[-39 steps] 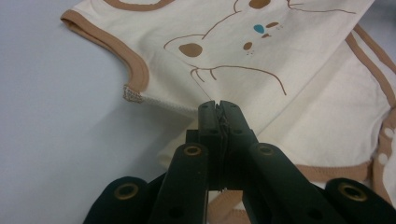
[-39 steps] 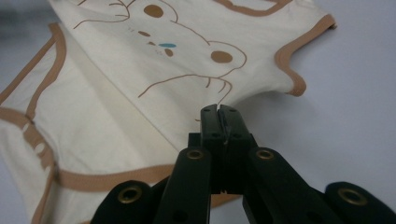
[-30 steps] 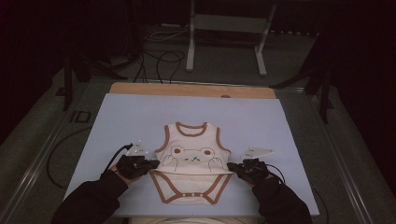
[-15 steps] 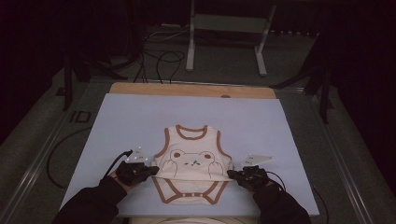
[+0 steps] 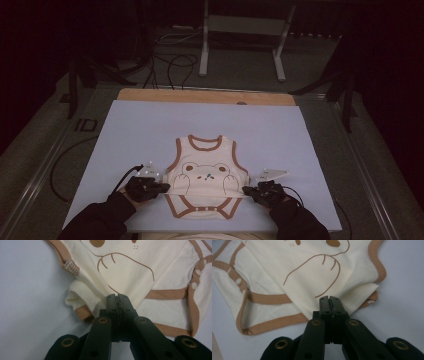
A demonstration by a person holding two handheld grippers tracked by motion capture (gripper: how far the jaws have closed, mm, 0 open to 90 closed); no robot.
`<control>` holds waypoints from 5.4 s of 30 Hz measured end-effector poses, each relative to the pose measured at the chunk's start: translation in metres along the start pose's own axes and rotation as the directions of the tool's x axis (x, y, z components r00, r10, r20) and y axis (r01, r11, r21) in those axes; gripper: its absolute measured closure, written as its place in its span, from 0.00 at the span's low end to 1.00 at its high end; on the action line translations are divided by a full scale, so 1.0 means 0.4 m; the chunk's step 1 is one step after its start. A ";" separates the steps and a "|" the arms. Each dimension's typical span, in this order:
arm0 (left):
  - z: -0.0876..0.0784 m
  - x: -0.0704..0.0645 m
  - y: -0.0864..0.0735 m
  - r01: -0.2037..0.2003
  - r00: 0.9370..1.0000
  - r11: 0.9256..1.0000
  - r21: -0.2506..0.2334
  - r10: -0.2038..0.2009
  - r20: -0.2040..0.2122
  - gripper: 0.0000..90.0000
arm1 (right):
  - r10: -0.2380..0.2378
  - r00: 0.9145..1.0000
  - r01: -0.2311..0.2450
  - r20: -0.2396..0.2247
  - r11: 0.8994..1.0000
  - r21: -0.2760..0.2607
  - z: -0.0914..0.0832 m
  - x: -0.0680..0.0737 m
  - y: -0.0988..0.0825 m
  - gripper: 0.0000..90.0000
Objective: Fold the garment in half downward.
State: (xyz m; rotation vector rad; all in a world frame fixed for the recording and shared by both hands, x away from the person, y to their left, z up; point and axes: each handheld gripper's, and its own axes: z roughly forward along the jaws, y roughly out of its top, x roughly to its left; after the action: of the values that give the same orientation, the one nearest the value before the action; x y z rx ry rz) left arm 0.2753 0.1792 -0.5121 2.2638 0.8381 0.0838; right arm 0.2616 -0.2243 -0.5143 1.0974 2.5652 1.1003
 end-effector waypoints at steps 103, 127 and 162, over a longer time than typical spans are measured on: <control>-0.025 0.154 0.268 -0.147 0.989 0.979 -0.138 0.148 -0.005 0.00 | -0.079 0.996 0.083 0.028 0.974 -0.210 0.020 -0.151 0.309 0.11; 0.094 0.241 0.291 -0.095 0.995 0.991 -0.096 0.091 -0.051 0.00 | -0.038 0.999 0.039 0.014 0.990 -0.132 0.119 -0.228 0.319 0.13; 0.182 0.292 0.263 -0.021 0.991 1.000 -0.013 0.019 -0.130 0.67 | -0.013 0.993 0.012 0.116 1.000 0.013 0.233 -0.276 0.288 0.53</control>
State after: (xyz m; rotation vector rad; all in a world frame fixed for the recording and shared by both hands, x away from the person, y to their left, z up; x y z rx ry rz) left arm 0.4455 0.1478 -0.5187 2.2727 0.8797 0.2485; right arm 0.4433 -0.1917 -0.5198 1.1118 2.4884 0.9884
